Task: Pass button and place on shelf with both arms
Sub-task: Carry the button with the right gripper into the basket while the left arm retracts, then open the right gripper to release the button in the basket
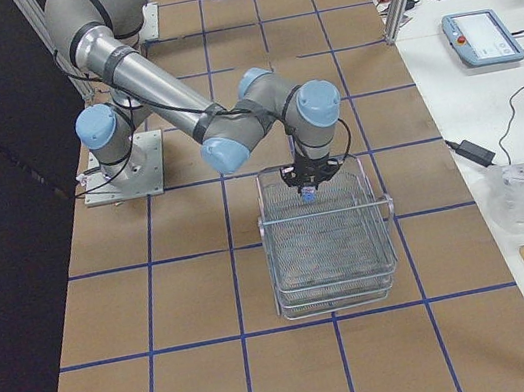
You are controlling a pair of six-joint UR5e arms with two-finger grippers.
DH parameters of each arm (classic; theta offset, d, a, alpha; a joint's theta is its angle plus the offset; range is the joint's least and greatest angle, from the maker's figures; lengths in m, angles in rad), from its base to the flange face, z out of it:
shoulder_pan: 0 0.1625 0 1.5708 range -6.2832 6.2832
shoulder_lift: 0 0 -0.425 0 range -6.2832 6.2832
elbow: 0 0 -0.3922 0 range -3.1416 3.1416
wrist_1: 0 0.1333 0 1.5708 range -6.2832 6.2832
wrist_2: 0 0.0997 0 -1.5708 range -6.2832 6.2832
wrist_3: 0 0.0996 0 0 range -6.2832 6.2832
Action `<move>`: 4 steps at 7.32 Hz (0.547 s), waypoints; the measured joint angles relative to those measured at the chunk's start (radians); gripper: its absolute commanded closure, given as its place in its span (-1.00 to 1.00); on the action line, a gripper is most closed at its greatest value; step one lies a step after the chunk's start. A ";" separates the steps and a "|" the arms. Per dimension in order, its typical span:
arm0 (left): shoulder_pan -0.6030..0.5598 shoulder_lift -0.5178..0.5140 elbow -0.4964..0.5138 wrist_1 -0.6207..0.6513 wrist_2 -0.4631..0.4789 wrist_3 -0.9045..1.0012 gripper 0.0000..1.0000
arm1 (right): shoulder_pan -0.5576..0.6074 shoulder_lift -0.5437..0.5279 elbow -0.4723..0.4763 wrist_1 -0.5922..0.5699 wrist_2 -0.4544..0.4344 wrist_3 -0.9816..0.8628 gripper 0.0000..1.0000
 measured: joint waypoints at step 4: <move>-0.009 0.012 -0.021 0.002 0.001 0.034 -1.00 | 0.206 -0.174 0.004 0.115 0.022 0.375 -1.00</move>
